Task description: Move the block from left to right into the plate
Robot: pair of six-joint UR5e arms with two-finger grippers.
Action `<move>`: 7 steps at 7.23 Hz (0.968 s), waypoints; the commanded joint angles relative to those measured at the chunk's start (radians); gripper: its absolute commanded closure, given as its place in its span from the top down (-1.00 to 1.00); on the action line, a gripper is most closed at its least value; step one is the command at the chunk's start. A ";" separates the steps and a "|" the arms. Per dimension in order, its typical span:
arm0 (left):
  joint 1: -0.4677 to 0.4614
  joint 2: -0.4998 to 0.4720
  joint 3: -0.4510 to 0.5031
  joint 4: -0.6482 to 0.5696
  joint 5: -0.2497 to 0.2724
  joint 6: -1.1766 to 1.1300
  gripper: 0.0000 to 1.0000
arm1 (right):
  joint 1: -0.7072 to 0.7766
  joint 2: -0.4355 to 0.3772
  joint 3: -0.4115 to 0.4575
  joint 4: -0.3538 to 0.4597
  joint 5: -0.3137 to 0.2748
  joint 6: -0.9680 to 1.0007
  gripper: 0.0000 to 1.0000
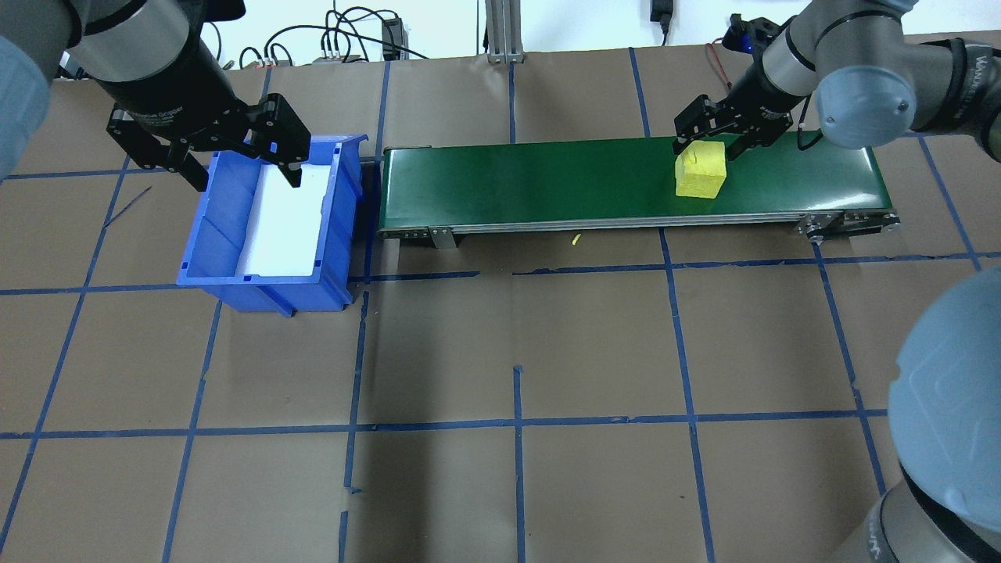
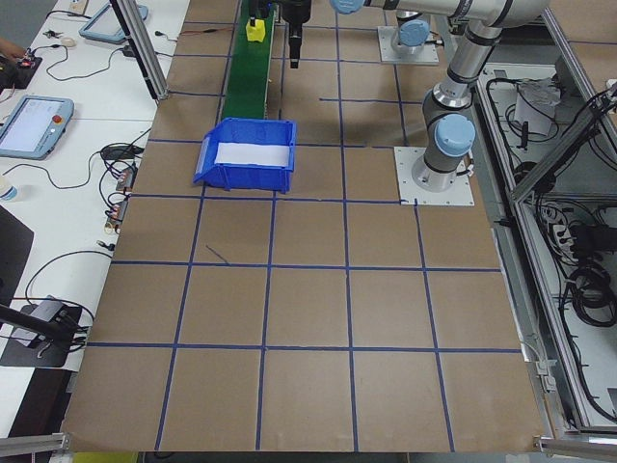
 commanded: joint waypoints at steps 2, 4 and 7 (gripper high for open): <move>0.000 0.000 0.000 0.000 0.000 0.000 1.00 | -0.002 0.030 0.018 -0.028 -0.058 -0.011 0.70; 0.002 0.000 0.000 0.000 0.000 0.000 1.00 | -0.040 0.010 0.007 -0.022 -0.162 -0.093 -0.01; 0.000 0.000 0.000 0.000 0.000 0.000 1.00 | -0.318 -0.024 -0.007 -0.015 -0.223 -0.491 -0.11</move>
